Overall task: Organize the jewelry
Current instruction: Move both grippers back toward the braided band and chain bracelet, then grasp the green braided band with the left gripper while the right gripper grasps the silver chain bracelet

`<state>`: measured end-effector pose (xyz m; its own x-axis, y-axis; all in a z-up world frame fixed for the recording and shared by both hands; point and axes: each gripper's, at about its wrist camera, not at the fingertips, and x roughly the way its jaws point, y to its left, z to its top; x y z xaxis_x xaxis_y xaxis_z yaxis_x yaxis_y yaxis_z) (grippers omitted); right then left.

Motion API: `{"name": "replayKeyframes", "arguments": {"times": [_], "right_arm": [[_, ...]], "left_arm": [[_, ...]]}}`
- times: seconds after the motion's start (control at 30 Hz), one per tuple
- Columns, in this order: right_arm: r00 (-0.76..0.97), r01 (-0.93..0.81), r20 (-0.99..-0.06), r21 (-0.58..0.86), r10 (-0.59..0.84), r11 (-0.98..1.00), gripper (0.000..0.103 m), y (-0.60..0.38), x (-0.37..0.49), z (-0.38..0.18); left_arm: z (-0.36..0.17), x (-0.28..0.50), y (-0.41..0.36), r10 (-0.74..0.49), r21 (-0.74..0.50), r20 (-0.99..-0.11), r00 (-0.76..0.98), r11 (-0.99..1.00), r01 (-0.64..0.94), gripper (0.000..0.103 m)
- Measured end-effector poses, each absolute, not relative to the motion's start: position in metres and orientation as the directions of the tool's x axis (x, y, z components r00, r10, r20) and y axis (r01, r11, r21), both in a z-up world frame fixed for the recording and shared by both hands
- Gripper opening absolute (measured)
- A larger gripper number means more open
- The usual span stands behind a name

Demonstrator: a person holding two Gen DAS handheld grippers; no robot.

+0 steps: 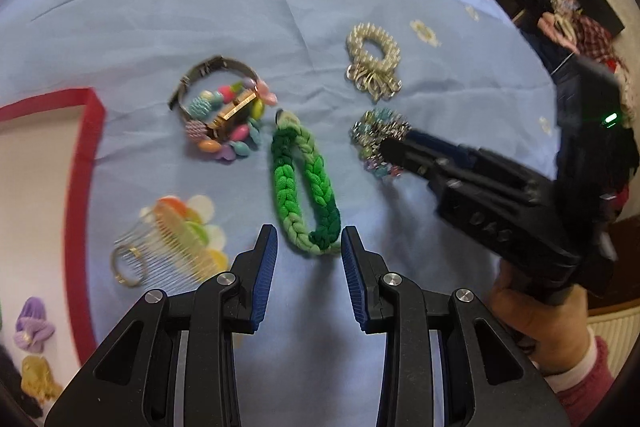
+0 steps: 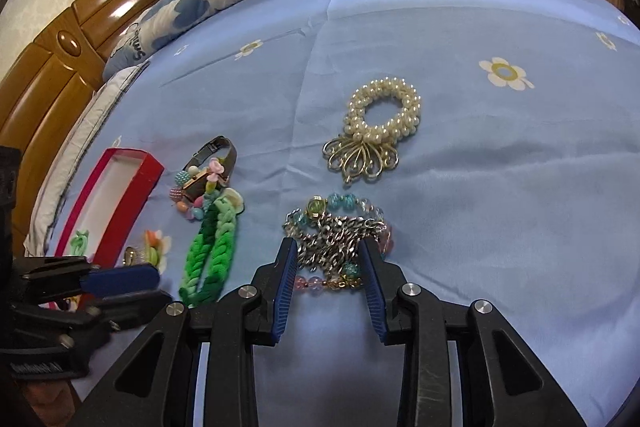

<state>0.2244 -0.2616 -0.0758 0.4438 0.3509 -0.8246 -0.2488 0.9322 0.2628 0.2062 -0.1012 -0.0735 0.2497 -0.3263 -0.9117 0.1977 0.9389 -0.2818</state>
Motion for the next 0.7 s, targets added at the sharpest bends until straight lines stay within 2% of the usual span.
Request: {"name": "replayKeyframes", "arguments": {"times": [0.07,0.17,0.23,0.43,0.7], "right_arm": [[0.445,-0.252,-0.821,0.268,0.357,0.930,0.028,-0.265,0.227,-0.077],[0.448,-0.254,-0.831,0.237,0.331,0.938,0.013,-0.266,0.228,-0.077],[0.450,-0.254,-0.831,0.231,0.327,0.939,0.007,-0.266,0.227,-0.077],[0.463,-0.227,-0.806,0.296,0.370,0.928,0.005,-0.272,0.219,-0.070],[0.535,-0.239,-0.729,0.354,0.427,0.904,0.005,-0.272,0.197,-0.030]], "left_arm": [[-0.081,0.208,-0.104,-0.318,-0.274,-0.917,0.241,0.941,0.198,0.031],[-0.081,0.208,-0.109,-0.307,-0.257,-0.918,0.252,0.943,0.213,0.029],[-0.081,0.208,-0.111,-0.297,-0.243,-0.919,0.258,0.945,0.221,0.019],[-0.070,0.203,-0.103,-0.315,-0.255,-0.904,0.289,0.940,0.229,0.015],[-0.033,0.185,-0.074,-0.344,-0.285,-0.867,0.362,0.936,0.208,0.015]]}}
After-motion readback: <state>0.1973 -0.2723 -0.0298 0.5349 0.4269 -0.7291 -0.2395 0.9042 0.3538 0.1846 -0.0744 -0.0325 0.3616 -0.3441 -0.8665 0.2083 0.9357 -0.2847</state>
